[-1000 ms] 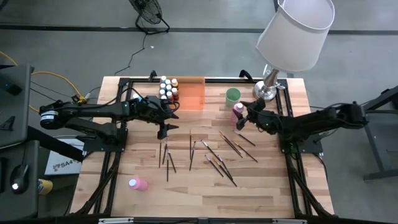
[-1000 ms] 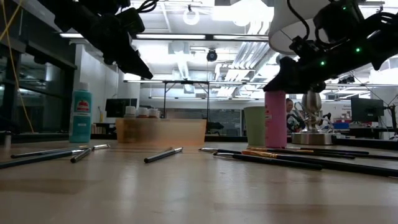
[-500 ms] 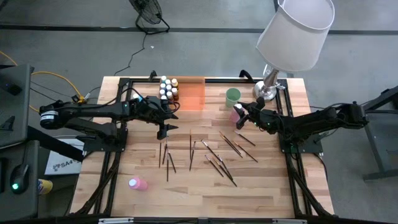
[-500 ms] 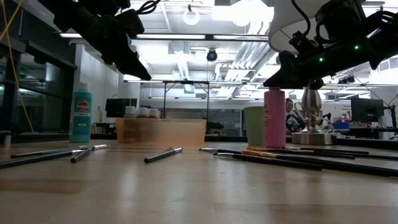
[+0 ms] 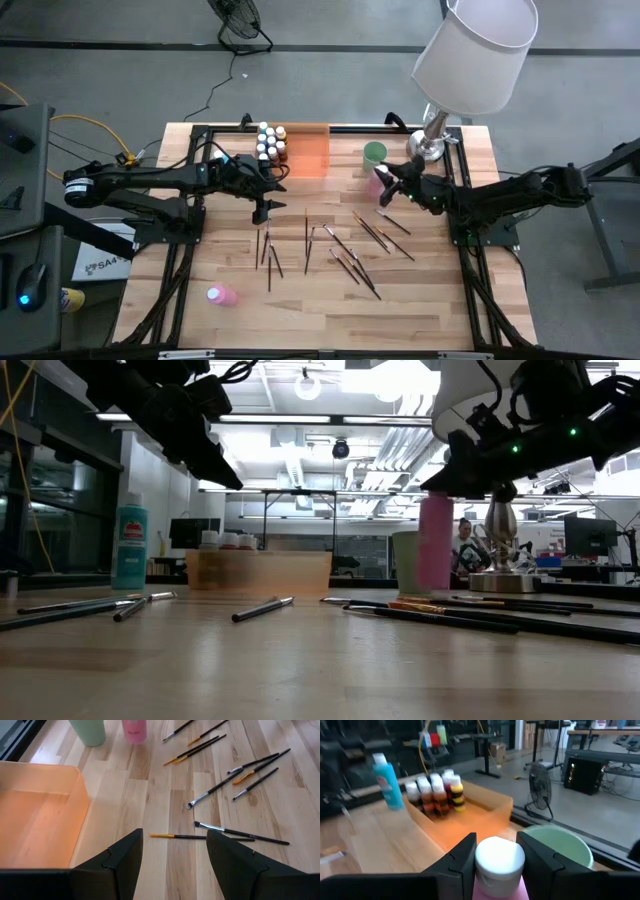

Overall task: Pick & Place Paint Supplies
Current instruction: Put the large pink paint bottle into the orange bin

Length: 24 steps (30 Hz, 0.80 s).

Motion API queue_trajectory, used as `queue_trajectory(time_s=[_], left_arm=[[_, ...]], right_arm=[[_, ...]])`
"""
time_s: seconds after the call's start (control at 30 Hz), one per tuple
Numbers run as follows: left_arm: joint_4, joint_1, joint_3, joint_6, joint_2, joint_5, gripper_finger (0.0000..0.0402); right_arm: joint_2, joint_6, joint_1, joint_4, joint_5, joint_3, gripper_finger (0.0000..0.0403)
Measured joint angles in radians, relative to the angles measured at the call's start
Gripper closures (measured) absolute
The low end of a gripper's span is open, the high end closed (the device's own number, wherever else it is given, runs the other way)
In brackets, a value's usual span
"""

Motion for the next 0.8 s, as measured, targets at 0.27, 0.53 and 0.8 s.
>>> queue_trajectory(time_s=[0.27, 0.53, 0.8], left_arm=[[-0.023, 0.000, 0.000, 0.002, 0.000, 0.000, 0.0188], [-0.029, 0.001, 0.001, -0.003, -0.030, -0.021, 0.0188], [-0.098, 0.001, -0.009, -0.060, -0.122, -0.080, 0.0188]], right_arm=[[-0.001, -0.022, 0.000, -0.205, -0.133, 0.213, 0.0289], [0.160, -0.145, -0.059, -0.473, -0.285, 0.582, 0.0289], [0.435, -0.220, -0.183, -0.451, -0.471, 0.840, 0.0289]])
